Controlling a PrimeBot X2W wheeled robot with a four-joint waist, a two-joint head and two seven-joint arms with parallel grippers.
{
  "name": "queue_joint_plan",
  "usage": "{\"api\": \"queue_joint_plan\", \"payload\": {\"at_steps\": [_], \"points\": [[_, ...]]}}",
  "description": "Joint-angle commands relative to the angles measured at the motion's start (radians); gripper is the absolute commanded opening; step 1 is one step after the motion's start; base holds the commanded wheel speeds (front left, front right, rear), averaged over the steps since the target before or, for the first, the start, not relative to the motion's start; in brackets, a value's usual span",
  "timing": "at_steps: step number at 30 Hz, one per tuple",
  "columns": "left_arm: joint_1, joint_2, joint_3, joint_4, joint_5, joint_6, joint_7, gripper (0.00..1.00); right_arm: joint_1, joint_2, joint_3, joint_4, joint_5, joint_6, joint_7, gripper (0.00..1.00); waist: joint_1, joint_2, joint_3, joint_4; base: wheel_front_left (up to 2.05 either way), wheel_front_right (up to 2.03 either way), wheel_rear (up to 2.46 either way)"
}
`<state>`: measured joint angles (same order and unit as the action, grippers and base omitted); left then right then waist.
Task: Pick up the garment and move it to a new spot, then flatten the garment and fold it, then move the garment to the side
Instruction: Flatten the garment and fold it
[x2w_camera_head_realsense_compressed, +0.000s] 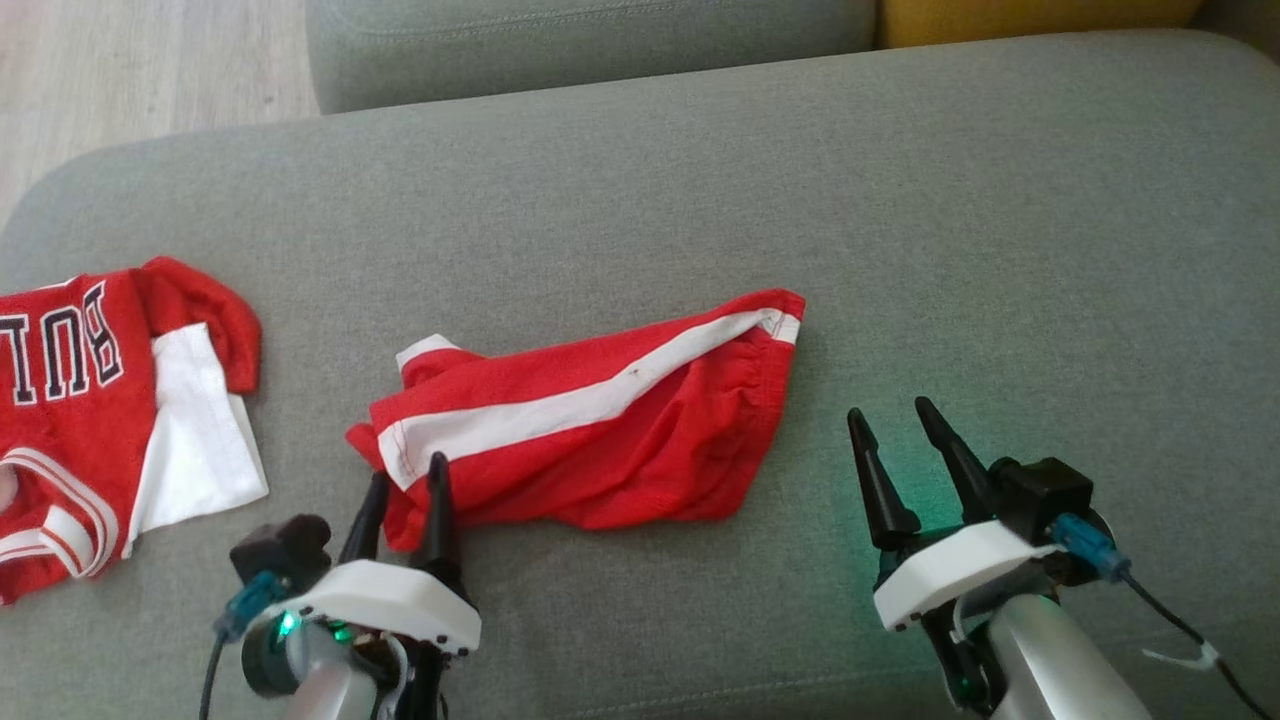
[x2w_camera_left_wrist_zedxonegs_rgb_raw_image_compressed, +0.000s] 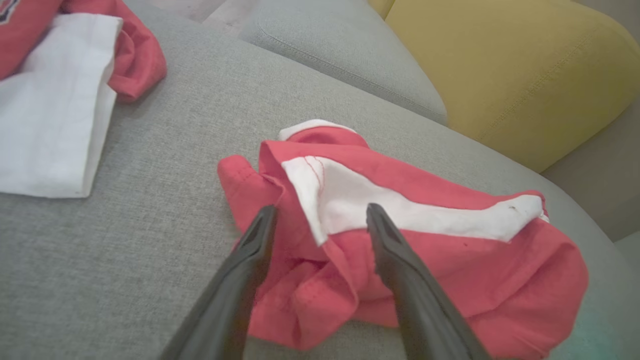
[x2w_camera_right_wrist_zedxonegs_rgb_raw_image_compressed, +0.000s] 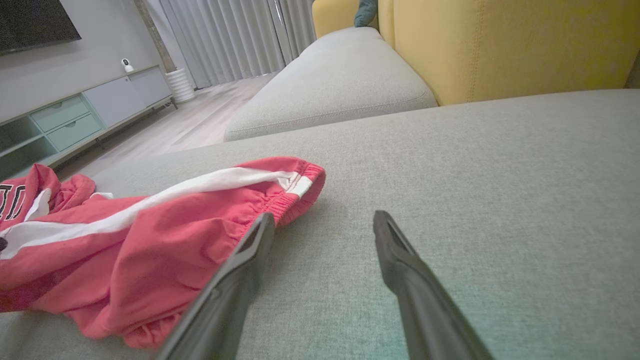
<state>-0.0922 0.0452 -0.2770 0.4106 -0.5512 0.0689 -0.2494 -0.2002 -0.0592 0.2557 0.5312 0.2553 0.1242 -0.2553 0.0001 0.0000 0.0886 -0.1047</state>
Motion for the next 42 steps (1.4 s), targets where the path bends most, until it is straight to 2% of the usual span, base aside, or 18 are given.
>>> {"api": "queue_joint_plan", "payload": {"at_steps": [1, 3, 4, 8, 11, 19, 20, 26, 37, 38, 39, 42], "points": [[-0.052, 0.005, 0.031, -0.03, -0.011, -0.01, -0.012, 0.48, -0.038, 0.009, 0.029, -0.023, 0.009, 0.007, -0.006, 1.0, -0.0001, 0.0, 0.007, 0.002, 0.0, 0.0, 0.0], [-0.06, 0.005, 0.027, -0.026, -0.013, -0.019, -0.012, 0.05, -0.043, 0.009, 0.038, -0.015, 0.02, 0.007, -0.006, 1.0, -0.0001, 0.0, 0.015, 0.005, 0.0, 0.0, 0.0], [-0.065, 0.005, 0.027, -0.024, -0.017, -0.022, -0.012, 0.0, -0.046, 0.009, 0.041, -0.012, 0.021, 0.007, -0.006, 1.0, -0.0001, 0.0, 0.018, 0.007, 0.0, 0.0, 0.0], [-0.082, 0.005, 0.024, -0.016, -0.012, -0.029, -0.012, 0.0, -0.064, 0.009, 0.05, -0.005, 0.041, 0.007, -0.006, 1.0, -0.0001, 0.0, 0.033, 0.019, 0.0, 0.0, 0.0], [-0.091, 0.005, 0.025, -0.022, 0.006, -0.03, -0.012, 0.0, -0.088, 0.009, 0.059, 0.013, 0.102, 0.007, -0.006, 1.0, -0.0001, 0.0, 0.043, 0.031, 0.0, 0.0, 0.0], [-0.093, 0.005, -0.011, -0.03, 0.036, -0.036, -0.012, 0.0, -0.194, 0.009, 0.099, 0.128, 0.447, 0.007, -0.005, 1.0, -0.0001, 0.0, 0.066, 0.08, 0.0, 0.0, 0.0], [-0.093, 0.005, -0.011, -0.03, 0.036, -0.036, -0.012, 0.0, -0.194, 0.009, 0.099, 0.128, 0.447, 0.007, -0.005, 1.0, -0.0001, 0.0, 0.066, 0.08, 0.0, 0.0, 0.0], [-0.098, 0.005, -0.033, -0.034, 0.056, -0.035, -0.012, 0.0, -0.271, 0.009, 0.163, 0.198, 0.673, 0.007, 0.019, 1.0, -0.0001, 0.0, 0.086, 0.1, 0.0, 0.0, 0.0], [-0.124, 0.005, -0.068, -0.049, 0.057, -0.032, -0.012, 0.0, -0.372, 0.009, 0.229, 0.301, 0.803, 0.007, 0.012, 0.99, -0.0001, 0.0, 0.128, 0.119, 0.0, 0.0, 0.0], [-0.126, 0.005, -0.071, -0.051, 0.057, -0.031, -0.012, 0.0, -0.378, 0.009, 0.234, 0.304, 0.808, 0.007, 0.011, 0.97, -0.0001, 0.0, 0.131, 0.12, 0.0, 0.0, 0.0], [-0.128, 0.005, -0.072, -0.053, 0.057, -0.03, -0.012, 0.0, -0.383, 0.009, 0.238, 0.308, 0.814, 0.007, 0.01, 0.86, -0.0001, 0.0, 0.135, 0.12, 0.0, 0.0, 0.0], [-0.133, 0.005, -0.072, -0.055, 0.058, -0.027, -0.012, 0.0, -0.393, 0.008, 0.255, 0.316, 0.828, 0.007, 0.007, 0.37, -0.0001, 0.0, 0.141, 0.119, 0.0, 0.0, 0.0]]}}
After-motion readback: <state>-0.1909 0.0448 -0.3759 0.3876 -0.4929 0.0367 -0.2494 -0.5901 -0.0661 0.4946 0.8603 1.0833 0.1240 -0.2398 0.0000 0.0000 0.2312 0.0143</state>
